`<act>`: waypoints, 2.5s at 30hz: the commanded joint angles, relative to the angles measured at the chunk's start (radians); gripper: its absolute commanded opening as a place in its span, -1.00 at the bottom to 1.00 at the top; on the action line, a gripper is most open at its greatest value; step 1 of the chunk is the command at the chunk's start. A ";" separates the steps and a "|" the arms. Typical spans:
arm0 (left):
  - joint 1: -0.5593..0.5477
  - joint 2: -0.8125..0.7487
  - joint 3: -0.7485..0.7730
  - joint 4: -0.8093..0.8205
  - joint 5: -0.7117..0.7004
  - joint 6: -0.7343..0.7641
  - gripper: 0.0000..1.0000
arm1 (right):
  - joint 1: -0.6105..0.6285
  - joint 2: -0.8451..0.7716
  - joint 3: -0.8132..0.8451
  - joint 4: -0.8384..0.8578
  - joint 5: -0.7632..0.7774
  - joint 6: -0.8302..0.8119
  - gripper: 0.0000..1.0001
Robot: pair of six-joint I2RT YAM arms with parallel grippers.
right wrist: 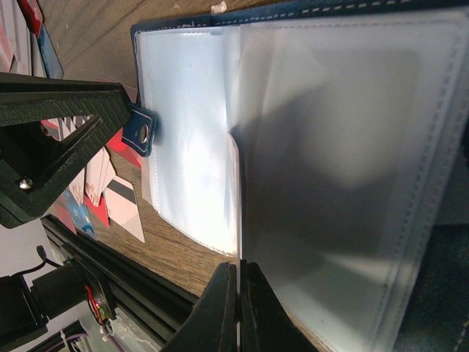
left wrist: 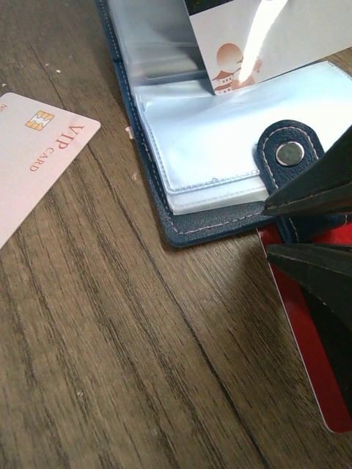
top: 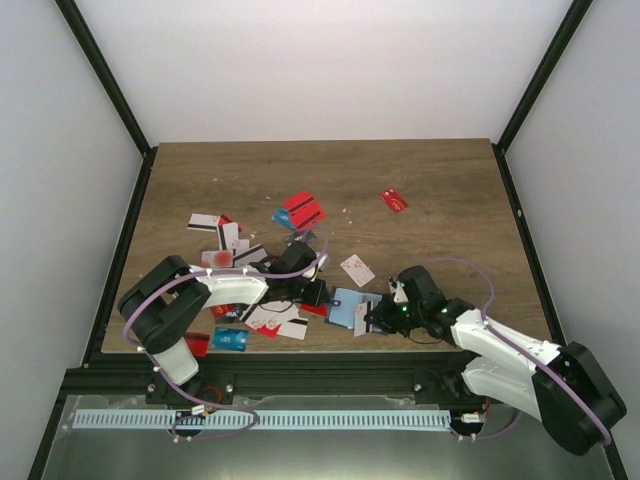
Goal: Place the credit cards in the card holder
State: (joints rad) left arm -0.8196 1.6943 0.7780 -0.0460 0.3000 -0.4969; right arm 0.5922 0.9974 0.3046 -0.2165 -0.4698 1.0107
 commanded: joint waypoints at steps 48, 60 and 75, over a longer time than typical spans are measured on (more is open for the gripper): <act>-0.002 0.018 -0.018 0.011 0.019 -0.016 -0.77 | -0.180 0.207 -0.059 0.405 -0.217 -0.246 -0.99; -0.003 0.002 -0.069 0.041 0.028 -0.100 -0.81 | -0.180 0.254 -0.097 0.534 -0.241 -0.162 -0.99; -0.014 -0.064 -0.151 0.094 0.032 -0.234 -0.82 | -0.179 0.350 -0.108 0.618 -0.261 -0.137 -0.99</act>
State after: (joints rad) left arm -0.8223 1.6482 0.6548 0.0887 0.3386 -0.6811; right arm 0.4210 1.3327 0.1944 0.3801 -0.7441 0.8570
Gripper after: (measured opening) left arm 0.093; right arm 0.020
